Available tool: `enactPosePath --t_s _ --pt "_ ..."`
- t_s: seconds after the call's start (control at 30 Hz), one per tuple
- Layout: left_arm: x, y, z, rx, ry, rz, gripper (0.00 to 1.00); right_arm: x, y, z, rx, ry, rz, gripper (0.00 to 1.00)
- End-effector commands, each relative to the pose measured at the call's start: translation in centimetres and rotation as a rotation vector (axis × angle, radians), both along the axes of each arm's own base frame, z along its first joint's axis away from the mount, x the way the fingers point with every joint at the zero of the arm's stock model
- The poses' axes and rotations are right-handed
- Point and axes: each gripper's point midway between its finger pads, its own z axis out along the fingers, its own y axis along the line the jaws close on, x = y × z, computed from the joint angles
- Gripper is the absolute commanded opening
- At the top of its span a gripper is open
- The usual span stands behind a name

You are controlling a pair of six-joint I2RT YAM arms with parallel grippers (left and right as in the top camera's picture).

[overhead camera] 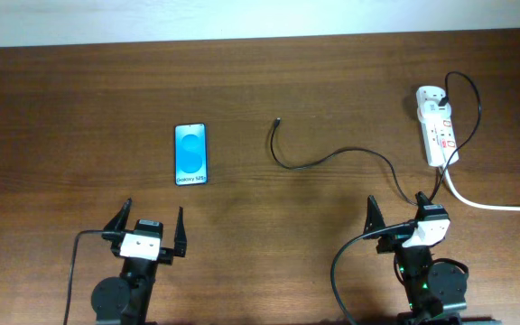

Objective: Plug charger to phone and switch on socket

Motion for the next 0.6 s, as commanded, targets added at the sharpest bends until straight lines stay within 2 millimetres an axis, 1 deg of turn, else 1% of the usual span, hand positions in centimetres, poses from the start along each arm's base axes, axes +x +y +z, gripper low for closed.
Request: enactPosePath --t_s 0.0,0.03,0.07,0.1,0.17,0.27,0.33,0.5,0.57 --pt "-0.1 0.4 2.2 -0.015 -0.025 0.021 0.99 0.0 0.0 -0.1 0.004 0.0 0.001 0.98" --pt "0.0 0.4 2.6 -0.015 -0.024 0.022 0.99 0.0 0.0 -0.1 0.004 0.0 0.001 0.98" --pt "0.1 0.6 3.9 -0.014 -0.027 0.036 0.99 0.0 0.0 -0.1 0.004 0.0 0.001 0.98" --pt "0.2 0.6 4.8 -0.014 -0.028 0.036 0.99 0.0 0.0 -0.1 0.004 0.0 0.001 0.99" --pt "0.5 0.6 6.1 -0.014 -0.02 0.036 0.99 0.0 0.0 -0.1 0.004 0.0 0.001 0.98" --pt "1.6 0.5 8.1 -0.014 0.014 0.03 0.99 0.0 0.0 -0.1 0.004 0.0 0.001 0.98" --pt "2.7 0.1 9.6 -0.016 0.049 0.006 0.99 0.0 0.0 -0.1 0.004 0.0 0.001 0.98" --pt "6.2 -0.3 13.8 -0.02 0.14 -0.019 0.99 0.0 0.0 -0.1 0.004 0.0 0.001 0.98" --pt "7.5 -0.8 15.0 -0.025 0.183 -0.05 0.99 0.0 0.0 -0.1 0.004 0.0 0.001 0.98"
